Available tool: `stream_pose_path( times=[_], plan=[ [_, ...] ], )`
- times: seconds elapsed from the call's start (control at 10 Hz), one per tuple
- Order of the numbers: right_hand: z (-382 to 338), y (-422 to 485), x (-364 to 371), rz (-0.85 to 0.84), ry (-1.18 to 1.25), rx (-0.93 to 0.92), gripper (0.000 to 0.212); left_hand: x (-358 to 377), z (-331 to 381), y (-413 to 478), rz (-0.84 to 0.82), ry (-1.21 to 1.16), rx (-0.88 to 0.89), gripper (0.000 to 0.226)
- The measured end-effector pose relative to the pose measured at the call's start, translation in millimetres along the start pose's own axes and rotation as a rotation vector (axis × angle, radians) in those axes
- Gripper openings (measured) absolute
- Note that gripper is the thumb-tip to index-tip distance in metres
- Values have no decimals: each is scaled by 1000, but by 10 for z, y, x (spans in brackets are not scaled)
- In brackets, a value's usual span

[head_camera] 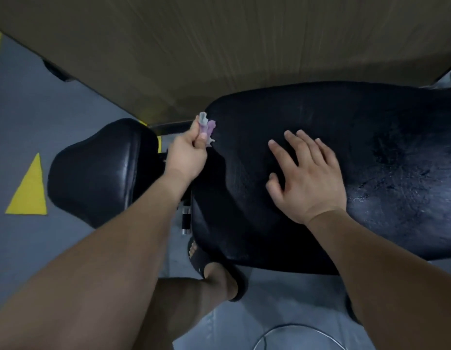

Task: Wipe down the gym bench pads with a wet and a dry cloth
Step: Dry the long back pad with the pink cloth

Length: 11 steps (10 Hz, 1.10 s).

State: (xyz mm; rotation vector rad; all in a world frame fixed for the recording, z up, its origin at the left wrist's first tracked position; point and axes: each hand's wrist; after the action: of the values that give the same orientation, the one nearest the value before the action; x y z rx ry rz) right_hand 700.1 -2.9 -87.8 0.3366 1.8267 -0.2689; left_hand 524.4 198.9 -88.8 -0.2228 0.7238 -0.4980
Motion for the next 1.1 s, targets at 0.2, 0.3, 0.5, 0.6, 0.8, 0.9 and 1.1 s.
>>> stream_pose_path(
  times=[0.2, 0.3, 0.5, 0.6, 0.8, 0.9, 1.1],
  plan=[
    [-20, -19, 16, 46, 13, 0, 63, 43, -277, -779, 105, 165, -24, 48],
    [-15, -32, 17, 56, 16, -4, 62, 90, -287, -1195, 148, 258, -34, 46],
    [4, -23, 35, 76, 23, -9, 62, 236, -259, -1567, 131, 341, 2, 47],
    [21, -17, 52, 81, 13, -12, 62, 171, -151, -1243, 95, 468, 20, 49],
    [24, -6, 44, 91, 0, -14, 62, 107, -25, -892, 66, 511, 29, 52],
    [15, -23, 25, 91, 8, -9, 62, 136, -160, -1204, 82, 419, 52, 51],
    [-11, -66, -29, 40, -5, -19, 62, 261, -413, -1898, 135, 363, 0, 51]
  ],
)
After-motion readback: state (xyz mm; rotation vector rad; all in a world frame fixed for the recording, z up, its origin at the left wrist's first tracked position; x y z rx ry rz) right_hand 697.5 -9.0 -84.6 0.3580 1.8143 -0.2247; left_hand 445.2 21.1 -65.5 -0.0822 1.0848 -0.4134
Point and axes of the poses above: each hand's wrist, its own y-axis towards the middle knuckle, its own x-axis out of the palm, z = x × y, and after that the axes turned 3 degrees about -z, right-handed
